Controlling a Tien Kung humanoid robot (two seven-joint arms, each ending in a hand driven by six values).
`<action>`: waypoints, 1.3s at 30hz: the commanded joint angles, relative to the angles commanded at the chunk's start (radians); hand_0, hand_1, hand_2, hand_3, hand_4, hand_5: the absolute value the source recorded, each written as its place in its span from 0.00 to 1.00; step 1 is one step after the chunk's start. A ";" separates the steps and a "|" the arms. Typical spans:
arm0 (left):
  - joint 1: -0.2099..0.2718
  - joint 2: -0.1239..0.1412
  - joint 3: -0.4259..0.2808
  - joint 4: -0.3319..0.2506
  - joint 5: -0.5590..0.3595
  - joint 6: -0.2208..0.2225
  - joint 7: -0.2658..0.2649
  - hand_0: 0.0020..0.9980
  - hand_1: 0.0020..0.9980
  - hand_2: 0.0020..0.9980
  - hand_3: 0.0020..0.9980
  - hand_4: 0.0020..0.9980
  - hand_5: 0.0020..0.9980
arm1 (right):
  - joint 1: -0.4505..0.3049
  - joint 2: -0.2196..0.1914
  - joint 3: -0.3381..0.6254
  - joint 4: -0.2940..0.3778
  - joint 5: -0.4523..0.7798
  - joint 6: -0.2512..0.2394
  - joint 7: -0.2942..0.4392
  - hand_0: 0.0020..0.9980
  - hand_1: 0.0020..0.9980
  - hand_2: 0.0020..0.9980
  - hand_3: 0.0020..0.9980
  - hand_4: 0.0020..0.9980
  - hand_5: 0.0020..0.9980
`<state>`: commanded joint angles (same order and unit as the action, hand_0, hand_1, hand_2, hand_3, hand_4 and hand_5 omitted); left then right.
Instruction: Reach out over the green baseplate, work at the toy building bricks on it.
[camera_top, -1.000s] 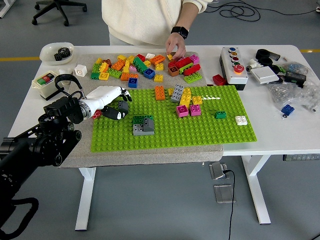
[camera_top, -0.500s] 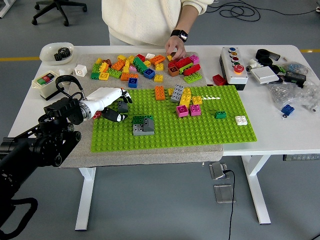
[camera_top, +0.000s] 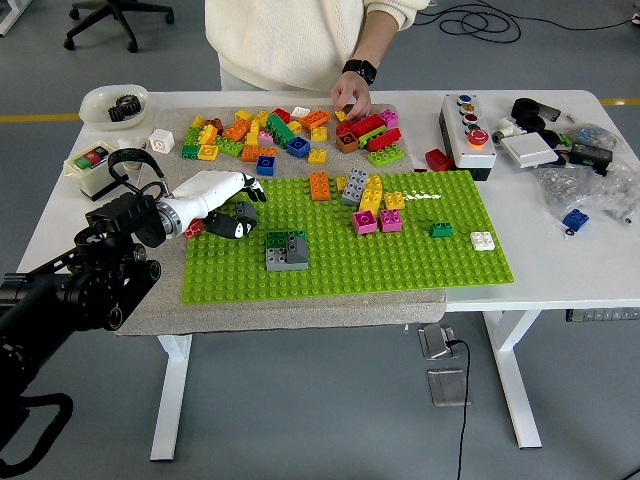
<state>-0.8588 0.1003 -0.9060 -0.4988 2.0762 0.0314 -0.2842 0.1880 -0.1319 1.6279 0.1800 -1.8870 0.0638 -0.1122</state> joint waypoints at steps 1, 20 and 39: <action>0.000 0.000 -0.011 -0.004 0.000 -0.008 0.005 0.83 0.80 0.74 0.71 0.72 0.16 | 0.000 0.000 0.000 0.000 0.001 0.000 0.000 0.74 0.64 0.68 0.60 0.82 0.53; 0.037 0.016 -0.175 -0.200 0.103 -0.139 0.069 0.89 0.89 0.87 0.91 0.77 0.15 | -0.008 -0.001 0.008 0.000 0.002 -0.002 0.000 0.74 0.64 0.68 0.60 0.82 0.53; 0.038 0.023 -0.174 -0.197 0.127 -0.036 0.054 0.63 0.72 0.63 0.72 0.25 0.00 | -0.011 0.000 0.003 0.000 -0.003 0.000 0.001 0.74 0.64 0.68 0.60 0.82 0.53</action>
<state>-0.8211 0.1233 -1.0802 -0.6958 2.2033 -0.0047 -0.2301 0.1774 -0.1319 1.6313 0.1800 -1.8898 0.0634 -0.1116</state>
